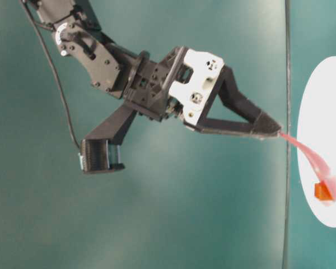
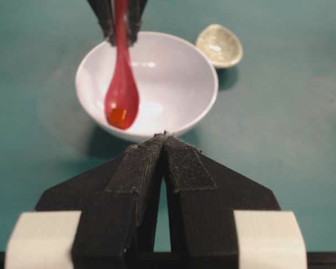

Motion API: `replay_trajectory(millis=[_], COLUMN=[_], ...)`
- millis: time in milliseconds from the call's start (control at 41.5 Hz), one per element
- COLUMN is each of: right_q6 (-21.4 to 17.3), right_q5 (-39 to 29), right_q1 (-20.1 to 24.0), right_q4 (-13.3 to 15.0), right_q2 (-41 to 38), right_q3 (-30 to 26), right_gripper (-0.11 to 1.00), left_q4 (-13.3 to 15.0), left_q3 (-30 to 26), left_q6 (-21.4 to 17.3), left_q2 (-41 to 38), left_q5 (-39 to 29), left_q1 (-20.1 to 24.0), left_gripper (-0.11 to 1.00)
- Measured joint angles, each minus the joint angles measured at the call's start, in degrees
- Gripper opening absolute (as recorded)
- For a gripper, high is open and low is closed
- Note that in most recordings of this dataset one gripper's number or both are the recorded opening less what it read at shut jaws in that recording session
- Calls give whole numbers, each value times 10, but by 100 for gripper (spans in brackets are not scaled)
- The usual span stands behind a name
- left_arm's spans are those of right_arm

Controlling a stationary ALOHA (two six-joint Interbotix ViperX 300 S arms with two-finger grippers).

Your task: Grip the spoon and scoop the red block from the bowl with right arm.

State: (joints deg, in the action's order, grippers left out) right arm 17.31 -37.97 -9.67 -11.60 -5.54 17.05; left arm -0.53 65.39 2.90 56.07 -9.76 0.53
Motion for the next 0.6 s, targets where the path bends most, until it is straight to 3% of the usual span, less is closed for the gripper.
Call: replay_trajectory(millis=[241,602], right_q6=[-1,-2], right_q5=[21,127], right_q1=[11,23], right_q4=[-1,-2], right_q2=[22,62], right_q3=[33,94], right_gripper=[25,25], left_q4=[0,1], left_q3=[0,0], left_q6=[3,5], left_q2=[1,1], left_q5=[0,0], left_q1=[0,0], left_gripper=[0,0])
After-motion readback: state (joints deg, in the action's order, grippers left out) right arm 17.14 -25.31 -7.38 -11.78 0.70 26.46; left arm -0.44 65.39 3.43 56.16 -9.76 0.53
